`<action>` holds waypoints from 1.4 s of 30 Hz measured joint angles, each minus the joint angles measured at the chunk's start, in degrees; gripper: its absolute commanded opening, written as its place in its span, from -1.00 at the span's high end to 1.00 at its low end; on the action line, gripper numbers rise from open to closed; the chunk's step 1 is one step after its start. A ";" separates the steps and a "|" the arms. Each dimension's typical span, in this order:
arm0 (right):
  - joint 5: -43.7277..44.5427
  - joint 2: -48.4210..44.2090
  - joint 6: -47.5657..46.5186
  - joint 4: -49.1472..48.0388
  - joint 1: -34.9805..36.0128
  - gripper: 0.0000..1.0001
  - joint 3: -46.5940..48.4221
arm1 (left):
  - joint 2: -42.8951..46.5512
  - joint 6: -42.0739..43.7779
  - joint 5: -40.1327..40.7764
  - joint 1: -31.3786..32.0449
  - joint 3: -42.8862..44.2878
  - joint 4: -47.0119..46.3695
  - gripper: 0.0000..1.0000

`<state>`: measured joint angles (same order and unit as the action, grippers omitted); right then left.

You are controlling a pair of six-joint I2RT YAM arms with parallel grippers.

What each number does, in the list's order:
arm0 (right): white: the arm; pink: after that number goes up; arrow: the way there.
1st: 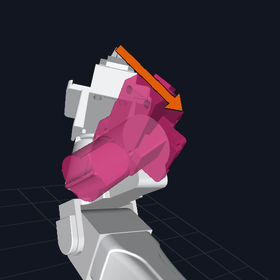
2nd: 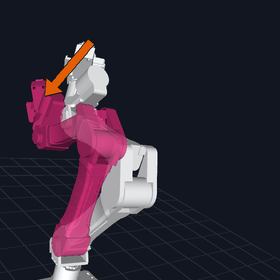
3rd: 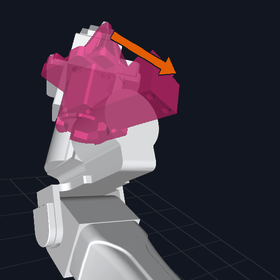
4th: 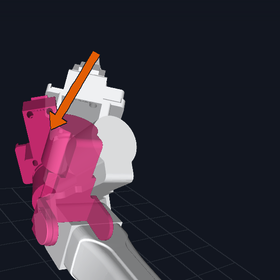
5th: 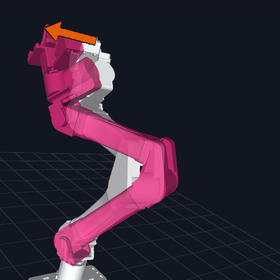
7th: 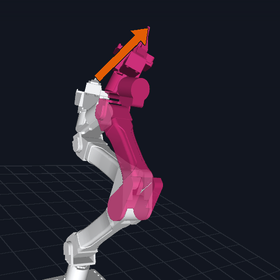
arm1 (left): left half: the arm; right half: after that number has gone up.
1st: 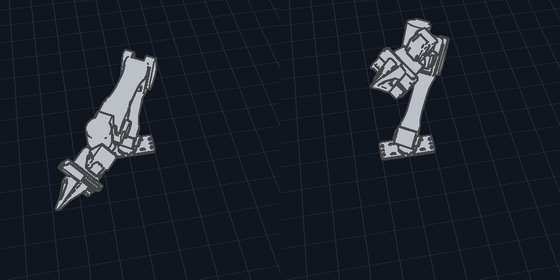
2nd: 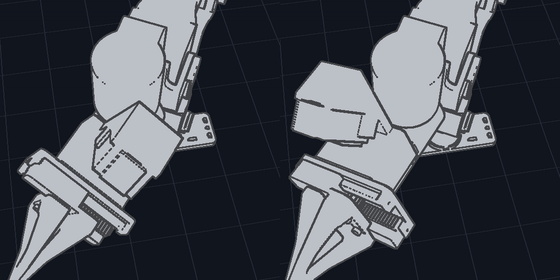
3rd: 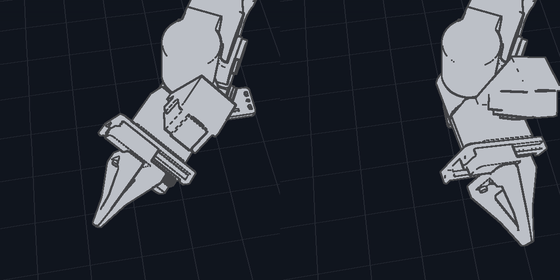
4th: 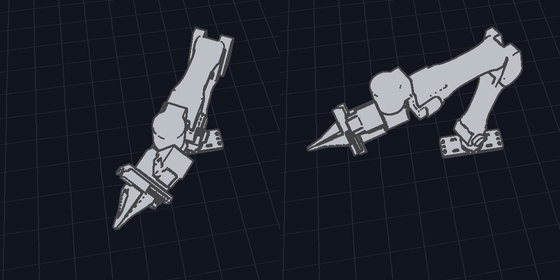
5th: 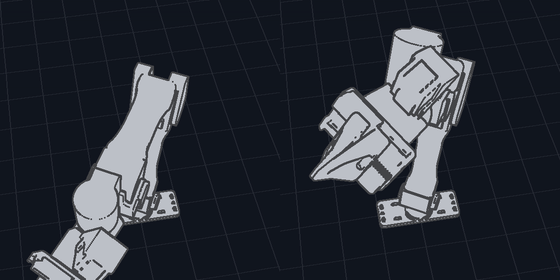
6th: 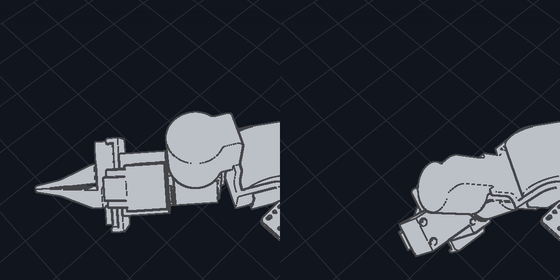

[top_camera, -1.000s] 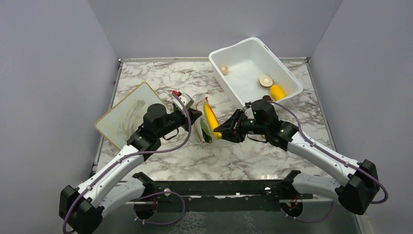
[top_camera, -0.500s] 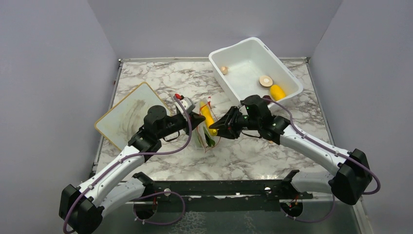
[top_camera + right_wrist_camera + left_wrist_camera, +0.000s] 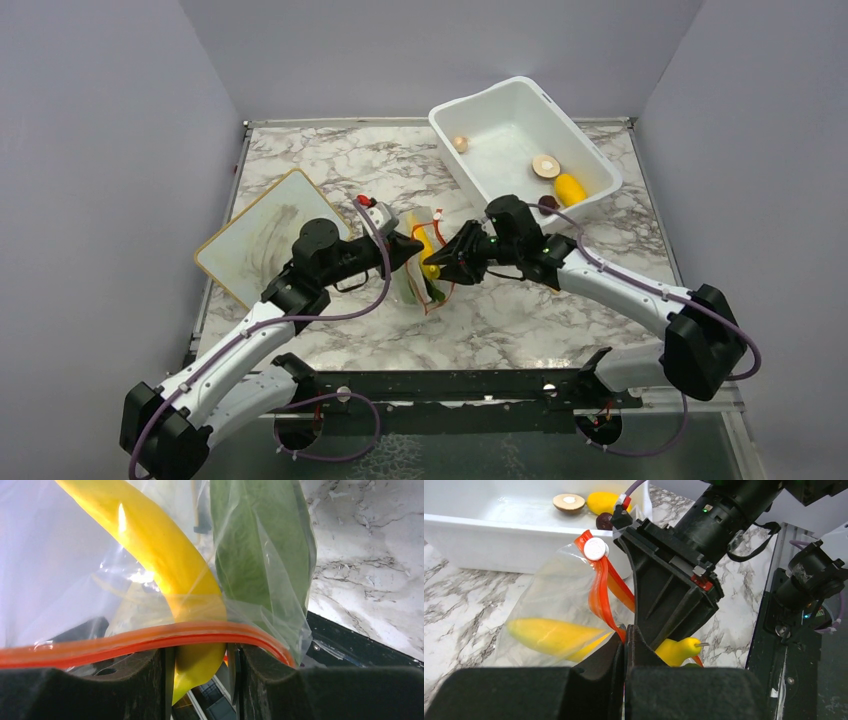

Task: Place the food in the zip-top bag and seal the zipper
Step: Place the fake fruit in the zipper food storage bag.

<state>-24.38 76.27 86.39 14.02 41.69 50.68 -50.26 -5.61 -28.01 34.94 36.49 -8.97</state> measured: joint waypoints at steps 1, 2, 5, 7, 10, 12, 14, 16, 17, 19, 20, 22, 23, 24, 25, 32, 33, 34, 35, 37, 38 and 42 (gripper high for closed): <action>0.00 0.48 -0.02 -0.39 0.00 0.30 0.02 | 0.24 -0.02 -0.13 0.00 -0.09 -0.07 1.00; 0.00 1.03 -0.04 -0.61 0.00 0.28 0.11 | 0.48 -0.04 -0.33 0.00 -0.24 -0.26 1.00; 0.07 3.08 -0.31 -0.85 0.00 0.21 0.98 | 1.01 -0.09 -1.14 0.00 -0.66 -0.85 1.00; 0.13 4.50 -1.22 -0.83 0.00 0.18 2.16 | 1.14 -0.09 -1.29 0.00 -0.74 -0.85 1.00; 0.20 6.32 -3.39 -0.20 0.00 0.14 4.90 | 1.14 -0.09 -1.31 0.00 -0.74 -0.85 1.00; 0.55 6.71 -4.96 0.61 0.00 0.09 6.73 | 1.20 -0.09 -1.27 0.00 -0.74 -0.85 1.00; 0.98 6.60 -6.64 1.38 0.00 -0.17 8.11 | 1.31 -0.09 -1.11 0.00 -0.74 -0.85 1.00; 1.33 6.40 -7.91 1.44 0.00 -0.47 8.35 | 1.36 -0.09 -0.85 0.00 -0.74 -0.81 1.00; 1.64 6.21 -8.85 1.79 0.00 -0.52 8.35 | 1.36 -0.11 -0.55 0.00 -0.74 -0.72 1.00; 2.23 5.53 -10.71 2.62 0.00 -0.55 8.35 | 1.36 -0.09 0.28 0.00 -0.74 -0.31 1.00; 2.64 5.09 -11.50 2.95 0.00 -0.55 8.35 | 1.36 -0.09 0.59 -0.02 -0.74 -0.11 1.00; 3.43 4.09 -13.09 3.63 -0.02 -0.54 8.33 | 1.36 -0.09 1.16 0.00 -0.74 0.13 1.00; 4.00 3.41 -13.99 4.00 -0.02 -0.54 8.33 | 1.36 -0.09 1.46 0.00 -0.74 0.26 1.00; 4.39 2.75 -14.78 4.31 -0.02 -0.54 8.33 | 1.38 -0.09 1.75 0.00 -0.74 0.42 1.00; 4.63 2.12 -15.41 4.59 -0.02 -0.53 8.31 | 1.42 -0.09 2.10 0.00 -0.74 0.48 1.00; 5.03 -1.42 -22.47 5.31 -0.11 -0.43 8.33 | 1.92 -0.02 4.79 0.00 -0.74 1.01 1.00; 4.83 -1.88 -24.09 5.31 -0.11 -0.41 8.39 | 1.92 -0.02 5.22 0.00 -0.74 1.05 1.00; 4.55 -2.34 -25.92 5.33 -0.11 -0.39 8.55 | 1.95 0.00 5.57 0.00 -0.74 1.11 1.00; 4.37 -2.82 -27.98 5.40 -0.07 -0.37 8.87 | 1.97 0.00 5.95 0.00 -0.74 1.20 1.00; 4.33 -3.65 -31.93 5.46 -0.04 -0.28 9.81 | 2.05 0.00 6.45 0.00 -0.74 1.49 1.00; 4.37 -4.07 -34.05 5.57 -0.07 -0.20 10.34 | 2.14 0.00 6.62 0.00 -0.74 1.79 1.00; 4.74 -5.57 -42.21 6.29 -0.07 0.01 12.46 | 2.27 -0.02 7.04 0.00 -0.72 2.58 1.00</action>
<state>-19.64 70.70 44.18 20.32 41.63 63.13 -47.99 -5.63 -20.97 34.94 35.77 -6.39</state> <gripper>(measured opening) 0.540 0.012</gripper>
